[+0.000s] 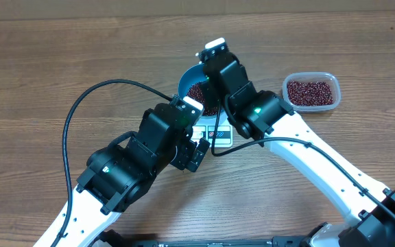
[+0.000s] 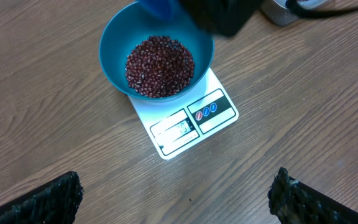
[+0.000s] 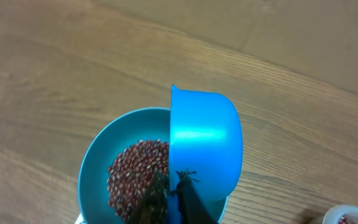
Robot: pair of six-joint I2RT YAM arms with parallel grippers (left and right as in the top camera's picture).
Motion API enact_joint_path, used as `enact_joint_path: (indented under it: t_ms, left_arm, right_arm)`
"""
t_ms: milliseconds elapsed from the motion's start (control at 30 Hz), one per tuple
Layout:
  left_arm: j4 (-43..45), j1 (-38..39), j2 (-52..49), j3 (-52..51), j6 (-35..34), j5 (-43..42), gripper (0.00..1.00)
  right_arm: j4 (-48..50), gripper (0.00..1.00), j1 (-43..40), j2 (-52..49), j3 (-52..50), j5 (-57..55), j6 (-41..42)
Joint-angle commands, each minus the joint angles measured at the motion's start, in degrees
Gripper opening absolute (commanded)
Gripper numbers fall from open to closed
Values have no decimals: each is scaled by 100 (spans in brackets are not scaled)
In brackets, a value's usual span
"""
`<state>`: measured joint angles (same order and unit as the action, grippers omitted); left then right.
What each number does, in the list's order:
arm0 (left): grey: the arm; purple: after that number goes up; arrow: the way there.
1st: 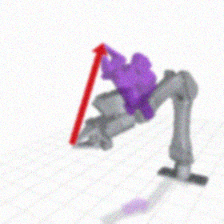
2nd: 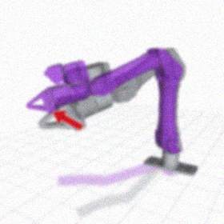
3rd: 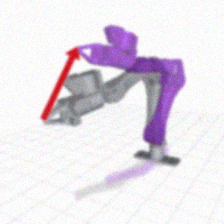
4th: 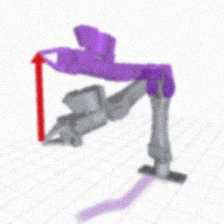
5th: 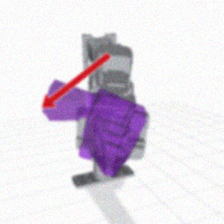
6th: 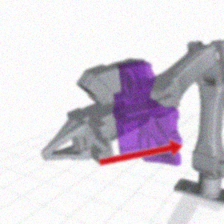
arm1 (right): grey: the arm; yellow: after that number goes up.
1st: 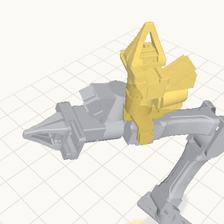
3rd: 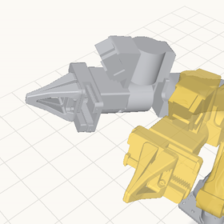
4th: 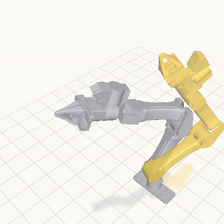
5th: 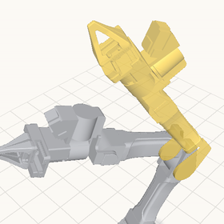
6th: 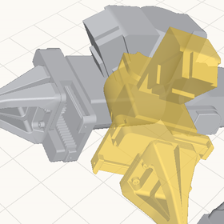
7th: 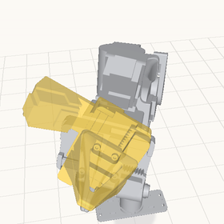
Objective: Scoop item into bowl and weigh 150g on scale
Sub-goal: 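Tip the scoop to pour red beans into the teal bowl, then move the empty scoop back right to the bean tub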
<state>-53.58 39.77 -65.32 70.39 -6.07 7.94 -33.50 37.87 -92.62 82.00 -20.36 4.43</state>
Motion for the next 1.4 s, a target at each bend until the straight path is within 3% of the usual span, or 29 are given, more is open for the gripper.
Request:
enact_joint_path:
  t_ms: [0, 133, 400, 667, 933, 1367]
  left_arm:
    - [2, -9, -26, -66, -81, -70, 100]
    - [0, -9, -26, -66, -81, -70, 100]
    - [2, -9, -26, -66, -81, -70, 99]
    - [2, -9, -26, -66, -81, -70, 99]
    - [2, -9, -26, -66, -81, -70, 100]
    - [2, -9, -26, -66, -81, -70, 99]
  right_arm:
    - [35, 4, -334, 188, 323, -186, 575]
    - [-168, 4, -634, 195, 463, -337, 721]
    - [-1447, 4, -1163, 192, 953, -2243, 828]
    - [-2422, 4, -1875, 190, 933, -2240, 1814]
    - [-2546, 4, -2413, -33, 890, -1725, 1491]
    - [-2669, 4, -2413, -1045, 837, -1862, 1193]
